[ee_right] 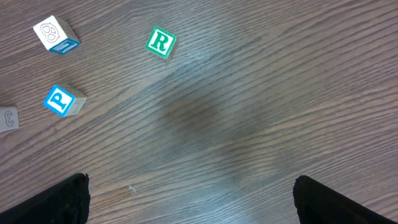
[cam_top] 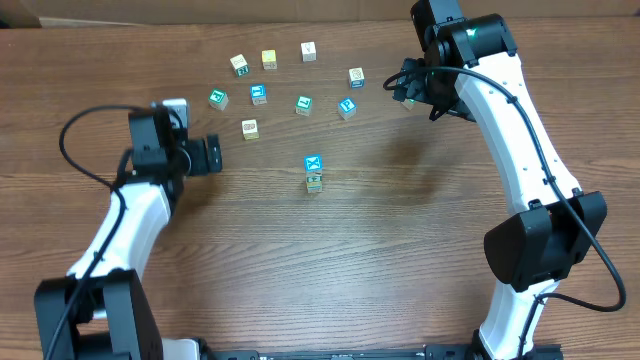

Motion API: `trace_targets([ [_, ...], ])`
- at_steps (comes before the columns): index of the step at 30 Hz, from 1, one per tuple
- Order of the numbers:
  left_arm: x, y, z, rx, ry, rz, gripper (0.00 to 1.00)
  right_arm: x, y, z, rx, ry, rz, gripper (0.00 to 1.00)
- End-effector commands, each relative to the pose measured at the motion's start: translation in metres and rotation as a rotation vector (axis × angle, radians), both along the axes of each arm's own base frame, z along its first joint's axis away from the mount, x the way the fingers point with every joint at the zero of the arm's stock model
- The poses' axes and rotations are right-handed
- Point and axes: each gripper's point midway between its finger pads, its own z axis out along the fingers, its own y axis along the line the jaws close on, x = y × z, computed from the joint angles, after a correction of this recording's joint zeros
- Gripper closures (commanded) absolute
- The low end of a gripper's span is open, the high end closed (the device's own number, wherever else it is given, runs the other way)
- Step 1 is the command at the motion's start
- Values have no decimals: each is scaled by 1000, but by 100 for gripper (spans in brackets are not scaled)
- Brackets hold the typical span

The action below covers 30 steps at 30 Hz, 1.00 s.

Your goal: Form a tower

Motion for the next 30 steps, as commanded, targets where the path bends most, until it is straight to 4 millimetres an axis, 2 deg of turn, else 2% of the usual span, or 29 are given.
trace_targets([
  [1, -18, -3, -7, 40, -11, -46, 0, 1, -3, 4, -7, -14, -7, 0],
  [11, -52, -6, -42, 62, -16, -71, 0, 1, -3, 4, -7, -14, -7, 0],
  [19, -78, -10, -68, 46, 46, -78, 0, 1, -3, 4, -7, -14, -7, 0],
  [24, -83, -14, -73, 40, -29, -89, 0, 1, -3, 4, -7, -14, -7, 0],
  [30, -101, -17, -77, 37, -56, -90, 0, 1, -3, 4, -7, -14, -7, 0],
])
